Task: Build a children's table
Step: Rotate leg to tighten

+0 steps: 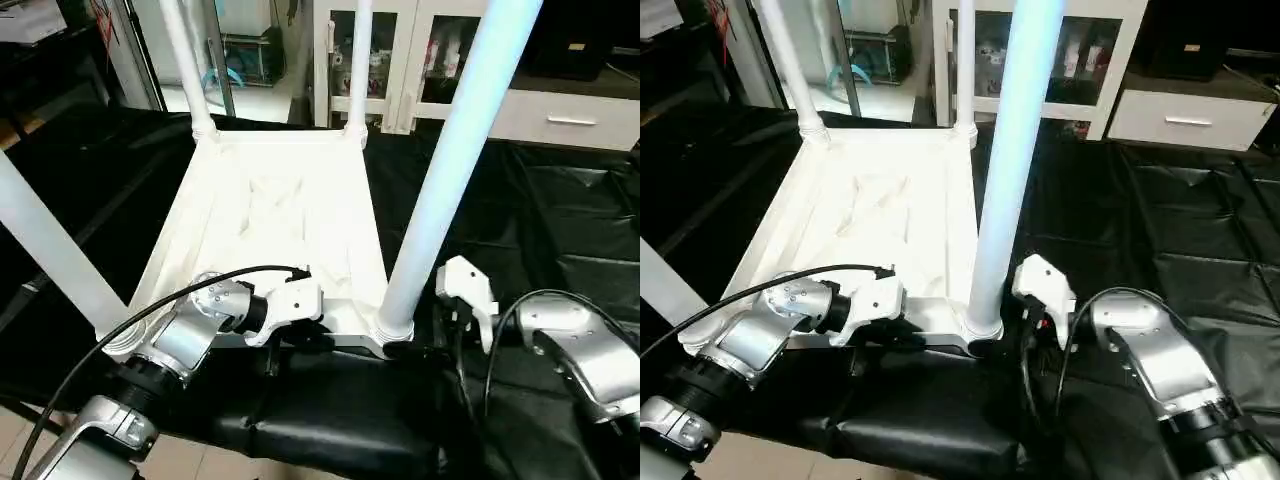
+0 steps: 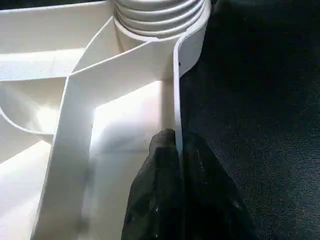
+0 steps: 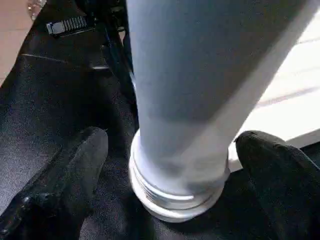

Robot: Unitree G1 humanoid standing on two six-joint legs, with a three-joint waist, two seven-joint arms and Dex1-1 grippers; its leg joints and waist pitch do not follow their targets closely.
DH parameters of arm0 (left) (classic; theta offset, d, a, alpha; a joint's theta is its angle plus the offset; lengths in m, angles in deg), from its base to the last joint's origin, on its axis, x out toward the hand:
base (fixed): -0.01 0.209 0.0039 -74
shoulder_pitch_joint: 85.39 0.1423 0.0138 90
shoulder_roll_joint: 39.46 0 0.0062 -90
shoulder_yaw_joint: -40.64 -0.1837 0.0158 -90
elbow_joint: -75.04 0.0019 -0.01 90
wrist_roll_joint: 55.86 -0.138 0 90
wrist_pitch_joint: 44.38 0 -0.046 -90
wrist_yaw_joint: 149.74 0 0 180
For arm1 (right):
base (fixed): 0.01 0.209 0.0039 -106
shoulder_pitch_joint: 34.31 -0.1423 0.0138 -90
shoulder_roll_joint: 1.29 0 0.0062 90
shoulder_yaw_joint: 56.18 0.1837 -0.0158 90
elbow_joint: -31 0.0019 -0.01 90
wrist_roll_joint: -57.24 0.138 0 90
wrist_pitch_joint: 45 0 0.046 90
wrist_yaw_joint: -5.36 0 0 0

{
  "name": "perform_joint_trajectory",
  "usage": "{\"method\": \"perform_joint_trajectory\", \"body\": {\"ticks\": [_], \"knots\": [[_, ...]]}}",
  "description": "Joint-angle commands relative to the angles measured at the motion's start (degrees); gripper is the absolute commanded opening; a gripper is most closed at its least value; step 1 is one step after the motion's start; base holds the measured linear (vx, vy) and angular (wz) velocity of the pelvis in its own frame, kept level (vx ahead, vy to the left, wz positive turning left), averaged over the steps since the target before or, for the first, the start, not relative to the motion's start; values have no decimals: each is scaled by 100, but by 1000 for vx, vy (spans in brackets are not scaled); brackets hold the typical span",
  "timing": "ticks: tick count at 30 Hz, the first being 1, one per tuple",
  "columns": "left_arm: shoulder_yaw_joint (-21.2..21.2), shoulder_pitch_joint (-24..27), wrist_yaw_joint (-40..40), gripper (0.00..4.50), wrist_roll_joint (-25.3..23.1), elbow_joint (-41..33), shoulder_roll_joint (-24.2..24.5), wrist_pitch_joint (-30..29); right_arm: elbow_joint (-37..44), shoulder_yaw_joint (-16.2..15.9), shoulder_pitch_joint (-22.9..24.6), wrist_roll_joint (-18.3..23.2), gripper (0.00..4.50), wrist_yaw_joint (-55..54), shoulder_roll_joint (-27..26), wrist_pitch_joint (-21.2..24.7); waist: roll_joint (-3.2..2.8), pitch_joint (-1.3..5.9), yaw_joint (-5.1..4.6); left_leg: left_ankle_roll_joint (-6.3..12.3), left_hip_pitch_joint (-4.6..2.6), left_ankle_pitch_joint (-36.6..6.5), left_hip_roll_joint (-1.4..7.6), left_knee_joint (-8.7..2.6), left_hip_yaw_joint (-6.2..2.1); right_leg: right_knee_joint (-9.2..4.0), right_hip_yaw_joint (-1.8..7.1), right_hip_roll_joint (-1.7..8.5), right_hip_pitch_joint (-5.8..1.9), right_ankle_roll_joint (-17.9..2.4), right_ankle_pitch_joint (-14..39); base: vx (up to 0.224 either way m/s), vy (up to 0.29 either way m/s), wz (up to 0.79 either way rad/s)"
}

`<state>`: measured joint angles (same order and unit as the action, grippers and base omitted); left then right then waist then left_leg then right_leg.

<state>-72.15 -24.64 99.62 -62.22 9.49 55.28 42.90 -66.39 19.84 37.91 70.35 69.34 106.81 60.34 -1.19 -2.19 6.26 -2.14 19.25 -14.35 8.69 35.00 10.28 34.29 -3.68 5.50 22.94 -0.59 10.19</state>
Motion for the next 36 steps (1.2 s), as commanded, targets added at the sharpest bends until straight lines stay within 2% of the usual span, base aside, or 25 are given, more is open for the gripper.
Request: {"method": "perform_joint_trajectory", "body": {"ticks": [1,3,4,5,7,9,12,17,23,26,36], "knots": [[-70,172,-25,0,137,-20,-85,-25,-74,-21,-115,-50,448,30,-19,-109,212,270,-21,642,35,-227,457,-458,-139,-340,289,439,-241,-1329,1334,0,0,0],[-70,179,-30,0,136,-35,-89,-38,-112,-26,-142,-33,448,64,-44,-109,239,271,-25,607,31,-239,458,-460,-137,-333,290,432,-243,-1310,1320,0,0,0],[-69,185,-33,0,136,-47,-91,-49,-148,-31,-167,-42,432,93,-68,-115,231,273,-19,611,35,-196,461,-461,-144,-319,290,438,-246,-1321,1261,0,0,0],[-67,194,-40,0,134,-65,-91,-63,-192,-47,-192,-56,421,143,-86,-128,261,275,-23,634,36,-162,460,-457,-141,-312,287,436,-246,-1325,1217,0,0,0],[-52,220,-41,0,142,-99,-68,-77,-260,-105,-233,-94,414,217,-87,-182,256,272,-19,654,40,-144,453,-451,-136,-316,288,437,-245,-1340,1206,0,0,0],[-43,235,-35,0,146,-120,-47,-86,-295,-109,-255,-83,377,244,-93,-186,268,272,-14,673,43,-99,459,-451,-142,-305,286,442,-245,-1343,1184,0,0,0],[-34,247,-36,0,141,-140,-17,-103,-339,-137,-281,-110,367,310,-69,-218,270,269,-21,673,39,-102,459,-450,-139,-301,285,433,-240,-1353,1164,0,0,0],[-27,264,-30,0,143,-174,14,-124,-417,-119,-324,-112,313,347,-79,-255,279,268,-15,656,31,-89,456,-447,-134,-293,288,434,-246,-1412,1077,0,0,0],[-32,284,0,0,136,-201,49,-151,-460,-153,-317,-107,269,449,-88,-281,277,276,-5,726,28,24,457,-432,-130,-266,288,432,-247,-1479,900,0,0,0],[-40,303,22,0,140,-246,70,-188,-456,-182,-281,-105,261,493,-83,-285,264,277,-1,723,27,11,457,-432,-133,-265,284,431,-250,-1488,927,0,0,0],[-39,362,42,0,145,-338,118,-252,-439,-229,-196,-102,254,574,-42,-293,281,275,-3,725,29,-6,459,-431,-130,-263,285,430,-254,-1501,911,0,0,0]]}}
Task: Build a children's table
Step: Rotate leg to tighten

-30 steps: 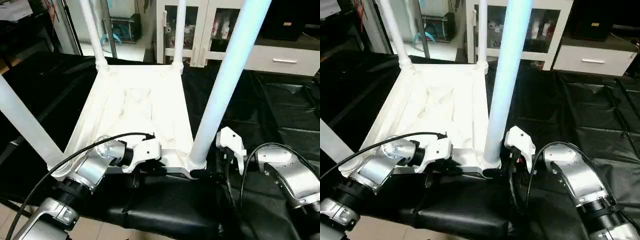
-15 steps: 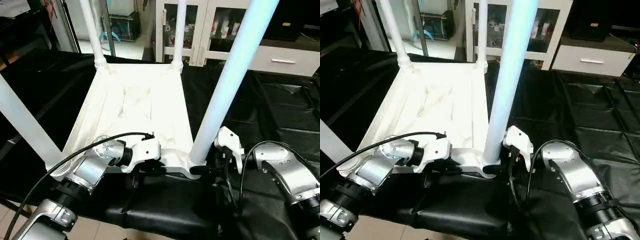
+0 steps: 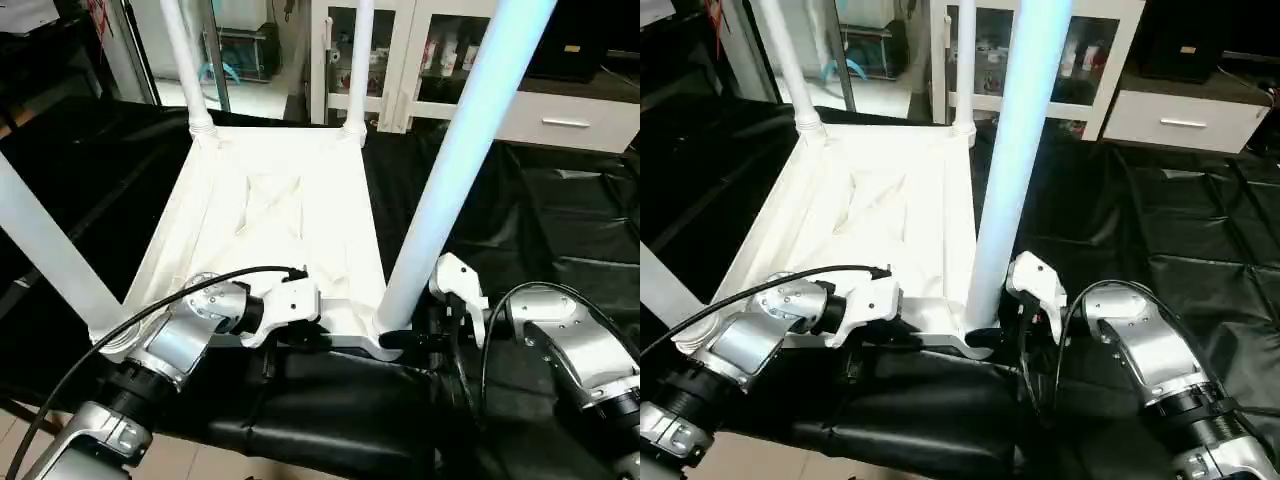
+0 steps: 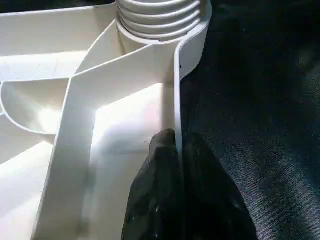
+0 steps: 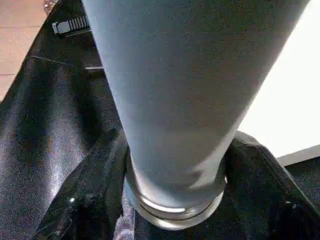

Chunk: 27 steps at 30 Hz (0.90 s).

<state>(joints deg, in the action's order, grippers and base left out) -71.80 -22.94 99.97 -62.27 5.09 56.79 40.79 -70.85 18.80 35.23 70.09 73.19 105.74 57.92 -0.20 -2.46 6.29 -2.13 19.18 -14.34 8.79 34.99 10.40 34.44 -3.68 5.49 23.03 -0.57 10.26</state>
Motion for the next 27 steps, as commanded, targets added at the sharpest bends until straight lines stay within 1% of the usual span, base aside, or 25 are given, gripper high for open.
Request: {"method": "perform_joint_trajectory", "body": {"ticks": [1,2,3,4,6,7,8,9,11,12,13,14,15,16,17,18,19,20,21,22,23,24,25,26,27], "knots": [[-74,208,11,0,151,77,-25,-58,2,-125,80,-72,253,201,70,-52,169,302,-3,721,35,-11,450,-430,-142,-276,284,432,-262,-1506,909,0,0,0],[-72,224,17,0,158,56,-20,-61,-4,-125,90,-71,253,205,72,-58,148,302,-1,711,31,-22,450,-431,-143,-279,285,430,-259,-1503,915,0,0,0],[-69,233,22,0,163,45,-17,-71,-9,-119,95,-70,253,205,69,-57,163,299,-7,703,35,-57,449,-435,-141,-287,286,426,-262,-1496,947,0,0,0],[-68,243,24,0,166,31,-16,-76,-7,-110,111,-67,253,193,64,-56,149,297,-9,677,34,-109,451,-439,-142,-297,286,428,-263,-1490,990,0,0,0],[-66,241,17,0,164,36,-19,-73,-3,-105,123,-65,253,182,58,-46,151,304,-6,662,32,-109,448,-438,-141,-292,286,427,-267,-1488,982,0,0,0],[-57,238,12,0,177,35,-33,-76,6,-91,150,-77,253,117,37,-44,125,307,-11,657,31,-89,449,-437,-143,-285,288,423,-263,-1494,939,0,0,0],[-25,211,-63,0,179,74,-78,-81,-28,-46,160,-105,253,-68,-38,-18,142,310,-15,668,31,-66,446,-431,-139,-281,288,419,-265,-1504,875,0,0,0],[-25,211,-63,0,179,74,-78,-81,-28,-46,160,-105,253,-68,-38,-18,125,310,-17,666,27,-46,448,-432,-138,-281,291,421,-262,-1516,851,0,0,0],[37,163,-208,0,180,139,-160,-116,-157,26,142,-225,253,-458,-173,-31,138,302,-22,649,34,-126,443,-438,-137,-299,290,418,-265,-1497,946,0,0,0],[56,148,-251,0,181,160,-184,-127,-207,44,130,-271,253,-579,-212,-47,126,299,-24,622,31,-169,446,-444,-139,-308,291,421,-263,-1485,1013,0,0,0],[107,80,-401,0,167,251,-266,-163,-387,130,75,-376,253,-979,-349,-12,126,281,-40,537,28,-337,440,-464,-137,-346,290,416,-255,-1440,1248,0,0,0],[224,-61,-695,0,164,425,-435,-298,-662,292,-16,-490,252,-1615,-594,71,132,273,-68,427,33,-521,423,-482,-142,-384,290,423,-253,-1370,1528,0,0,0],[260,-104,-783,0,164,476,-485,-343,-737,341,-41,-514,252,-1791,-665,98,137,259,-112,270,33,-739,402,-502,-145,-431,286,414,-243,-1252,1908,0,0,0],[320,-175,-929,0,166,562,-570,-421,-857,421,-82,-549,252,-2078,-782,147,147,256,-128,194,34,-850,396,-510,-157,-451,279,416,-248,-1173,2114,-57,-12,-1],[334,-202,-967,0,165,589,-593,-437,-881,434,-91,-554,252,-2140,-816,161,151,259,-151,102,36,-1001,400,-527,-183,-477,273,428,-257,-1036,2416,-55,-6,-4],[382,-290,-1096,0,162,680,-674,-494,-963,478,-120,-571,252,-2353,-930,209,167,260,-163,88,49,-1037,406,-536,-194,-483,268,431,-268,-976,2487,-55,-6,-4],[429,-411,-1232,0,153,805,-771,-534,-1055,507,-155,-600,252,-2610,-1086,285,165,247,-181,67,29,-1146,406,-544,-187,-516,274,418,-223,-895,2612,0,0,0],[429,-411,-1232,0,153,805,-771,-534,-1055,507,-155,-600,252,-2610,-1086,285,156,247,-188,43,0,-1248,391,-542,-188,-541,274,412,-194,-834,2746,0,0,0],[480,-549,-1408,0,140,956,-888,-566,-1148,514,-200,-656,251,-2904,-1266,357,190,249,-198,46,22,-1240,395,-548,-194,-539,272,409,-211,-805,2744,0,0,0],[512,-697,-1606,0,91,1124,-1006,-598,-1298,571,-283,-690,251,-3318,-1503,498,184,243,-209,40,38,-1211,392,-554,-197,-534,274,406,-212,-786,2727,0,0,0],[544,-855,-1849,0,24,1311,-1133,-630,-1497,661,-396,-738,251,-3854,-1777,655,201,241,-235,-21,21,-1221,382,-561,-201,-549,270,398,-175,-748,2757,0,0,0],[550,-893,-1901,0,12,1365,-1165,-625,-1573,685,-435,-776,251,-4024,-1842,670,200,243,-256,-50,37,-1224,374,-569,-217,-542,261,401,-192,-745,2774,0,0,0],[561,-977,-2034,0,-23,1481,-1238,-608,-1769,761,-534,-864,251,-4474,-2000,690,206,255,-267,-78,54,-1210,388,-575,-233,-533,258,416,-218,-716,2744,0,0,0],[568,-1046,-2160,0,-50,1578,-1301,-621,-1957,915,-626,-866,251,-4962,-2165,731,196,251,-279,-88,44,-1189,387,-575,-223,-539,267,414,-192,-747,2623,0,0,0],[568,-1089,-2222,0,-60,1636,-1344,-628,-2084,1026,-687,-861,251,-5309,-2279,748,202,251,-287,-95,48,-1175,386,-577,-223,-536,272,416,-198,-756,2568,0,0,0]]}}
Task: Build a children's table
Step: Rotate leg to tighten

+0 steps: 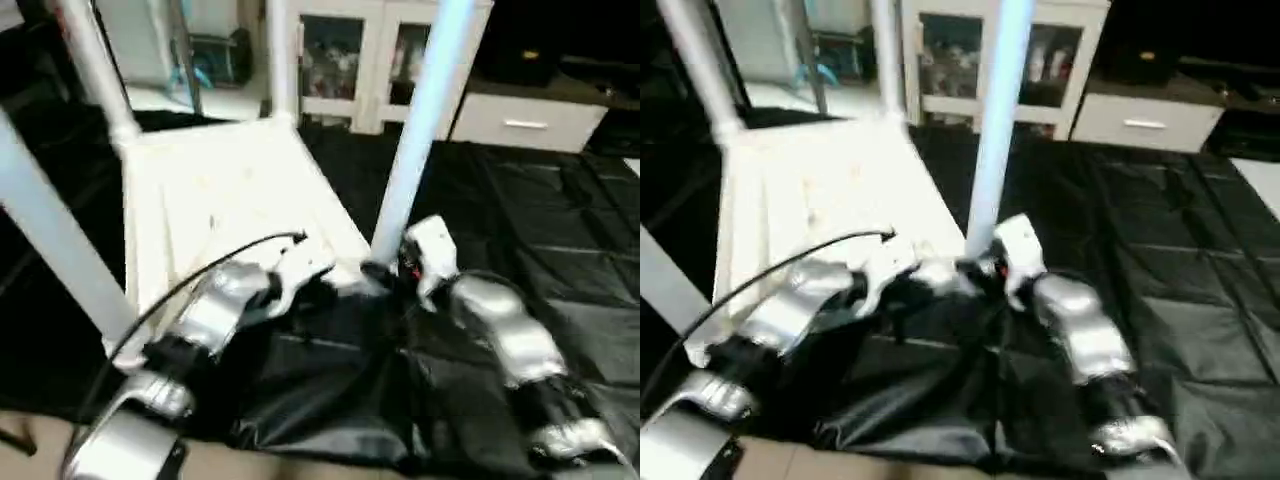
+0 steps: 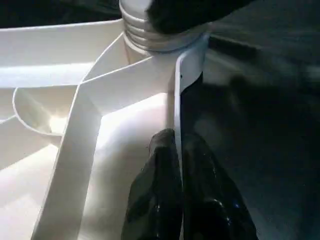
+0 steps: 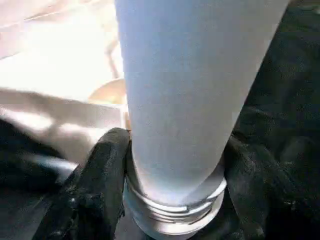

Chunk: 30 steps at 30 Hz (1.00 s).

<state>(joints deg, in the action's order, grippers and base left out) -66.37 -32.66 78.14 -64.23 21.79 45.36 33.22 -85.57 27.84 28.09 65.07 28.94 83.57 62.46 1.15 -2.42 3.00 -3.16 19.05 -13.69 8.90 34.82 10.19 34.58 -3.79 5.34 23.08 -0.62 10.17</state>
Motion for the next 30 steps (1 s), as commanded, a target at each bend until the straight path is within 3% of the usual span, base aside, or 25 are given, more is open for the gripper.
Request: {"method": "perform_joint_trajectory", "body": {"ticks": [1,3,5,9,11,14,15,16,18,20,22,23,25,26,30], "knots": [[32,-166,-127,0,128,30,-260,122,-761,288,-44,-332,251,-1367,-227,304,62,265,26,-13,61,-1161,368,-558,-196,-531,286,425,-199,-808,2386,0,0,0],[68,-241,-299,0,125,125,-359,104,-902,608,-102,-236,250,-2111,-509,287,55,283,8,-51,74,-998,373,-563,-196,-480,292,423,-218,-910,1991,0,0,0],[79,-297,-361,0,137,210,-417,138,-968,715,-136,-220,250,-2451,-755,305,68,299,20,45,45,-770,366,-537,-150,-429,298,404,-216,-1107,1346,26,-4,2],[77,-308,-336,0,128,296,-409,193,-875,582,-172,-223,250,-2147,-985,151,63,322,40,248,54,-301,361,-514,-130,-342,283,395,-271,-1343,485,13,-2,1],[63,-287,-279,0,112,320,-370,225,-820,541,-188,-134,250,-1954,-1014,9,67,300,53,310,59,-435,378,-526,-131,-364,286,419,-286,-1393,643,0,0,0],[54,-270,-260,0,92,340,-333,261,-664,478,-148,-41,250,-1736,-1004,-31,57,279,45,235,47,-742,389,-551,-136,-414,291,417,-278,-1330,1065,0,0,0],[55,-251,-245,0,83,325,-308,255,-441,422,-62,-8,305,-1570,-945,-97,72,273,49,200,45,-843,395,-561,-142,-427,293,419,-275,-1278,1220,0,0,0],[40,-232,-214,0,67,313,-275,267,-217,334,20,-19,319,-1412,-850,-71,54,269,71,168,32,-882,403,-566,-144,-438,298,425,-265,-1228,1293,0,0,0],[2,-176,-78,0,57,262,-174,247,428,217,231,118,319,-831,-511,198,49,266,87,163,39,-857,402,-573,-150,-428,296,397,-283,-1184,1171,0,0,0],[-40,-108,95,0,75,160,-79,215,825,143,345,286,353,-251,-164,470,48,273,127,292,38,-666,414,-553,-143,-382,298,403,-303,-1300,755,0,0,0],[-53,-84,157,0,85,121,-45,202,933,103,378,333,363,-7,-41,547,42,277,135,333,46,-632,414,-544,-141,-370,300,416,-303,-1352,722,0,0,0],[-123,4,377,0,97,-19,77,139,1168,15,457,445,370,616,305,641,10,269,150,335,37,-661,419,-544,-136,-390,305,425,-283,-1372,814,0,0,0],[-188,75,571,0,96,-136,181,83,1309,-90,524,481,404,1009,549,621,34,268,185,325,30,-702,434,-539,-131,-397,308,434,-294,-1369,883,0,0,0],[-269,169,817,0,99,-291,320,21,1473,-227,609,518,404,1490,858,585,-27,269,213,311,30,-715,449,-545,-146,-381,299,427,-302,-1385,846,0,0,0],[-445,435,1452,0,123,-731,732,-107,1806,-458,821,619,415,2524,1476,400,-2,286,212,430,59,-457,460,-524,-148,-319,292,432,-328,-1535,362,0,0,0]]}}
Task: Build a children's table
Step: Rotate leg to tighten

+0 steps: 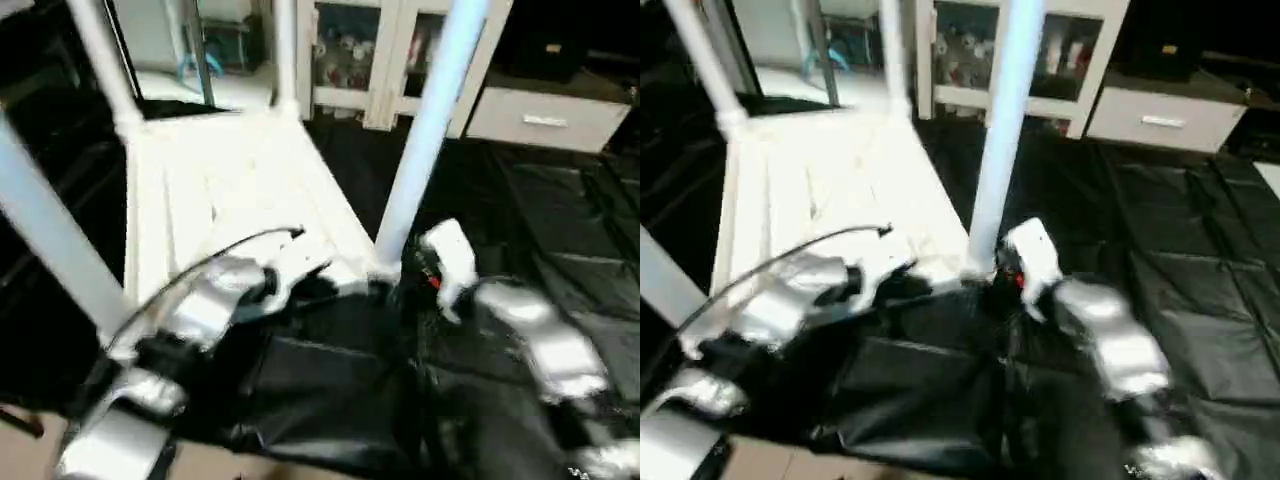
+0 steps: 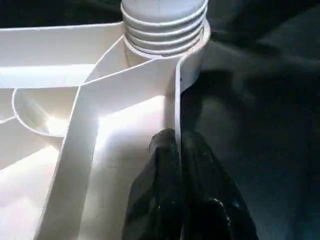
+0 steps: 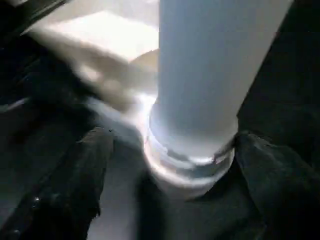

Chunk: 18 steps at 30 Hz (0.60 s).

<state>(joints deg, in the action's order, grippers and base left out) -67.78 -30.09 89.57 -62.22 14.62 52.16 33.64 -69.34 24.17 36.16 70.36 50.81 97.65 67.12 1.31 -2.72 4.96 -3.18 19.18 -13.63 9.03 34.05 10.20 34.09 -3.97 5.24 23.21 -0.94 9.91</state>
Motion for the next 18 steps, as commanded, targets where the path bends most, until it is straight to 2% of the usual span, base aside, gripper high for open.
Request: {"method": "perform_joint_trajectory", "body": {"ticks": [1,4,5,7,9,13,17,18], "knots": [[-345,236,449,0,-50,-115,145,-186,179,-96,19,102,415,457,117,-93,-10,314,11,461,46,-423,441,-440,-143,-274,311,438,-336,-1525,362,0,0,0],[-376,281,567,0,-22,-195,220,-218,159,-102,12,99,415,534,145,-112,-18,296,10,430,23,-555,437,-446,-130,-309,314,442,-308,-1585,650,0,0,0],[-456,390,860,0,56,-427,402,-313,70,-185,-13,57,415,747,223,-215,13,302,21,391,10,-608,446,-447,-129,-311,316,453,-311,-1578,748,0,0,0],[-487,431,984,0,98,-531,472,-373,25,-244,-26,43,415,866,259,-286,-11,295,23,355,23,-617,453,-461,-140,-298,313,450,-312,-1568,799,0,0,0],[-536,453,1097,0,101,-613,533,-419,-145,-267,-93,-5,415,863,219,-415,21,297,15,352,10,-543,438,-453,-125,-297,312,433,-297,-1579,741,0,0,0],[-518,477,1117,0,99,-724,546,-506,-412,-335,-205,-144,415,956,156,-600,10,304,32,351,6,-489,430,-443,-121,-285,312,438,-301,-1604,690,0,0,0],[-495,466,1042,0,133,-810,548,-579,-678,-364,-328,-150,415,1072,58,-712,37,318,29,417,22,-366,424,-430,-124,-260,303,442,-317,-1642,547,0,0,0],[-488,452,1034,0,131,-810,553,-598,-752,-375,-365,-106,389,1181,37,-719,51,321,40,473,21,-303,419,-421,-120,-254,304,443,-320,-1654,520,0,0,0]]}}
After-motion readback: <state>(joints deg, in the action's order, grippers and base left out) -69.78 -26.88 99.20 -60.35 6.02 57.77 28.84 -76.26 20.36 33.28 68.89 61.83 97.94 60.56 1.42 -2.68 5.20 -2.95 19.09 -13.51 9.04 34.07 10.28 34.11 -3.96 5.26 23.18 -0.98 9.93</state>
